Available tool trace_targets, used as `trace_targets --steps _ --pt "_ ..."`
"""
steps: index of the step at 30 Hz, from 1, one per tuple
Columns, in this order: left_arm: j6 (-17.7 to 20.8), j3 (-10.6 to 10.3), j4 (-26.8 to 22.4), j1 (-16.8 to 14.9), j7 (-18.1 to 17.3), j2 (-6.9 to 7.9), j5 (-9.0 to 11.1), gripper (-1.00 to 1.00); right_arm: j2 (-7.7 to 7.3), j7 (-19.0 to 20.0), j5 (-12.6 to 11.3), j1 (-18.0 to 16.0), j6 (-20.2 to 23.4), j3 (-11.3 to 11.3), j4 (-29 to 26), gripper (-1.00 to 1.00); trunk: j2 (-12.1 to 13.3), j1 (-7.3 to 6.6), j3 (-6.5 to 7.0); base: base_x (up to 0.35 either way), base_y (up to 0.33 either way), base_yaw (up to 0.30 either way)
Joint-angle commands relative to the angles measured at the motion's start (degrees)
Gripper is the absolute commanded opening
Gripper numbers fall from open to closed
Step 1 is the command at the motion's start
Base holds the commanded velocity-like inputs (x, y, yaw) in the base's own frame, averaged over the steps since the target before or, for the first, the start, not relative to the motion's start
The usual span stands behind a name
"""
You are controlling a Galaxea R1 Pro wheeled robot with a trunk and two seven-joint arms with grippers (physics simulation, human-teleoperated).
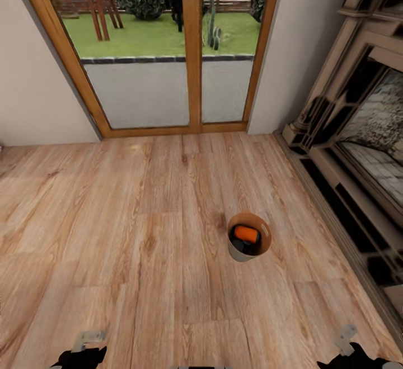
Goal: Put the three can of soda from the living room inside the tash can in the kitchen.
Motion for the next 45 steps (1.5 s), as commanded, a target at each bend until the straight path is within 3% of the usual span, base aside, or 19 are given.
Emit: trace_targets --steps 1,2,7,12,19,22,27,34,40,45 --pt "-0.4 0.0 0.4 0.0 0.0 -0.01 0.0 1.00 -0.71 0.0 -0.6 0.4 -1.3 -0.1 1.3 1.00 0.4 -0.23 0.19 0.000 0.000 0.000" --pt "-1.1 0.0 0.9 0.0 0.0 -0.01 0.0 1.00 -2.22 -0.1 -1.6 1.1 -3.8 -0.2 4.0 1.00 0.8 -0.45 0.37 0.000 0.000 0.000" --pt "-2.8 -0.2 1.5 0.1 -0.1 0.00 0.0 1.00 -5.61 -2.7 -3.0 2.0 -9.3 -1.0 11.0 1.00 2.8 -1.54 1.26 0.000 0.000 0.000" --pt "-5.3 -0.4 1.7 0.2 -0.1 0.04 -0.1 1.00 -8.90 -8.5 -3.4 2.6 -16.1 -4.1 20.1 1.00 4.8 -2.64 2.16 0.000 0.000 0.000" --pt "-9.8 -0.5 2.0 0.5 -1.2 0.08 -0.2 1.00 -14.39 -13.3 -3.9 3.1 -21.5 -6.3 34.5 1.00 7.6 -4.18 3.42 0.000 0.000 0.000" --pt "-12.7 -0.5 3.1 0.7 -2.3 0.13 -0.2 1.00 -16.06 -15.5 -5.7 3.2 -23.1 -6.6 39.8 1.00 8.8 -4.84 3.96 0.000 0.000 0.000" --pt "-17.5 -0.5 6.2 0.8 -4.3 0.15 -0.1 1.00 -16.89 -18.5 -8.0 3.3 -24.2 -6.7 44.4 1.00 10.8 -5.94 4.86 0.000 0.000 0.000" --pt "-23.5 -0.5 11.1 1.0 -8.3 0.10 -0.1 1.00 -17.14 -22.2 -8.9 3.3 -24.7 -6.8 48.6 1.00 13.7 -7.47 6.11 0.000 0.000 0.000" --pt "-26.0 -0.4 12.6 2.4 -12.0 0.15 0.2 1.00 -16.97 -23.8 -9.2 3.3 -24.6 -6.8 50.5 1.00 16.1 -8.79 7.19 0.000 0.000 0.000" --pt "-26.0 -0.1 13.1 3.2 -18.6 0.29 0.2 1.00 -16.66 -25.5 -9.2 3.3 -24.3 -6.8 52.6 1.00 18.1 -9.89 8.09 0.000 0.000 0.000"
